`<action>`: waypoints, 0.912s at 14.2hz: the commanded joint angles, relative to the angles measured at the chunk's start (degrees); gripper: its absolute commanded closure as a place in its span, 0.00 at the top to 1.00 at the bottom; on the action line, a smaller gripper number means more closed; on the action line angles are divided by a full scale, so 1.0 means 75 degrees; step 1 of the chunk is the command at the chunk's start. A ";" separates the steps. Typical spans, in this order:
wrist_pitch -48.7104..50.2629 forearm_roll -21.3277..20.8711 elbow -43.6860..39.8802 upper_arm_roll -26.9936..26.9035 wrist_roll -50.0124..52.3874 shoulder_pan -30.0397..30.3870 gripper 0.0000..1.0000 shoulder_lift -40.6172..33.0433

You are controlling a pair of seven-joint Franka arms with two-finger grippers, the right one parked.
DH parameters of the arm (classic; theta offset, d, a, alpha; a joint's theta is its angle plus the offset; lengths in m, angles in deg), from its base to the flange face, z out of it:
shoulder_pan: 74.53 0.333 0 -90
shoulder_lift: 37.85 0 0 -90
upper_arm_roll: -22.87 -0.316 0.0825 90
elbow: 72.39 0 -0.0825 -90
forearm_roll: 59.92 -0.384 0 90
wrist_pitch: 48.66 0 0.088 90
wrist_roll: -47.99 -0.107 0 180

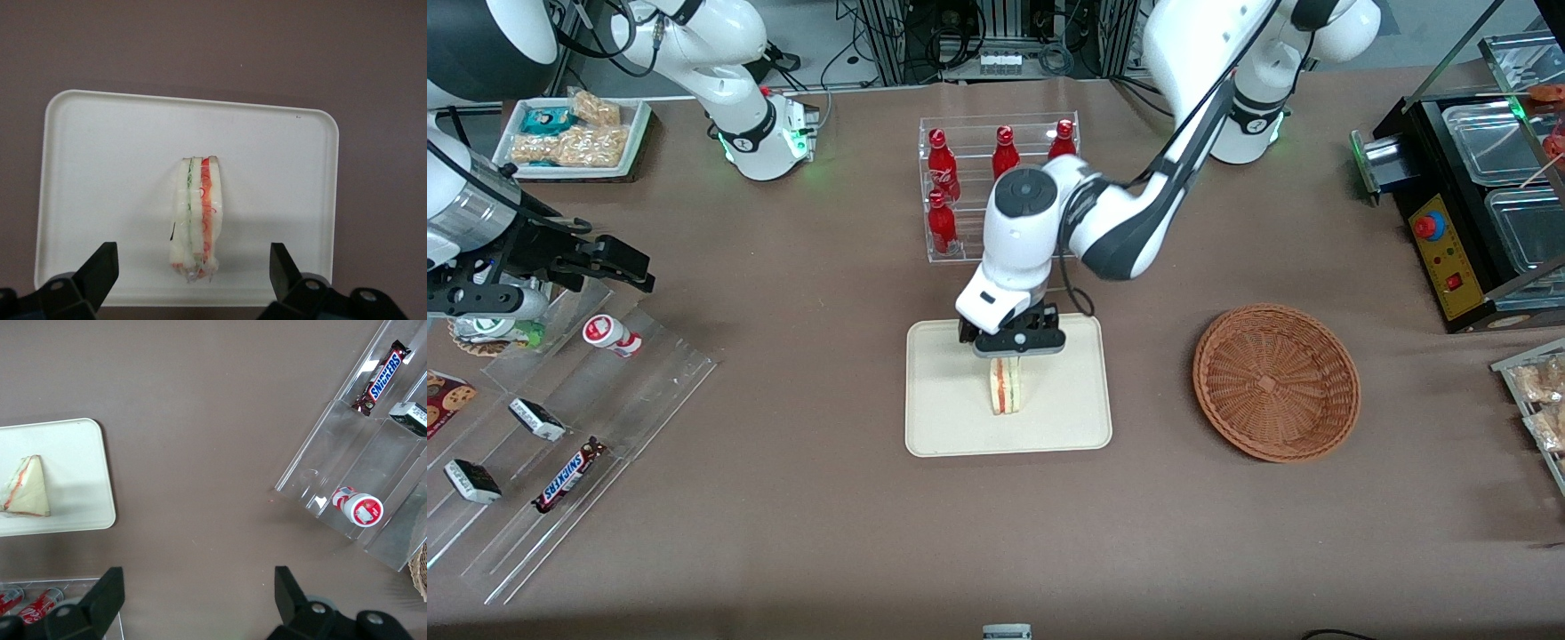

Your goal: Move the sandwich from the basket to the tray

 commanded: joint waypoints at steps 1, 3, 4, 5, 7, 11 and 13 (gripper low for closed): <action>0.0908 -0.0109 0.0201 -0.0166 -0.0012 0.0032 1.00 -0.0836; 0.1379 -0.0052 0.0270 -0.0669 -0.0069 0.0032 1.00 -0.1235; 0.1497 -0.0004 0.0282 -0.0904 -0.0082 0.0044 1.00 -0.1364; 0.1602 0.0112 0.0294 -0.1242 -0.0093 0.0044 1.00 -0.1424; 0.1708 0.0254 0.0387 -0.1794 -0.0117 0.0032 1.00 -0.1494; 0.1720 0.0475 0.1078 -0.2708 -0.1062 0.0044 1.00 -0.2044; 0.2093 0.0640 0.1185 -0.3119 -0.1731 0.0032 1.00 -0.2244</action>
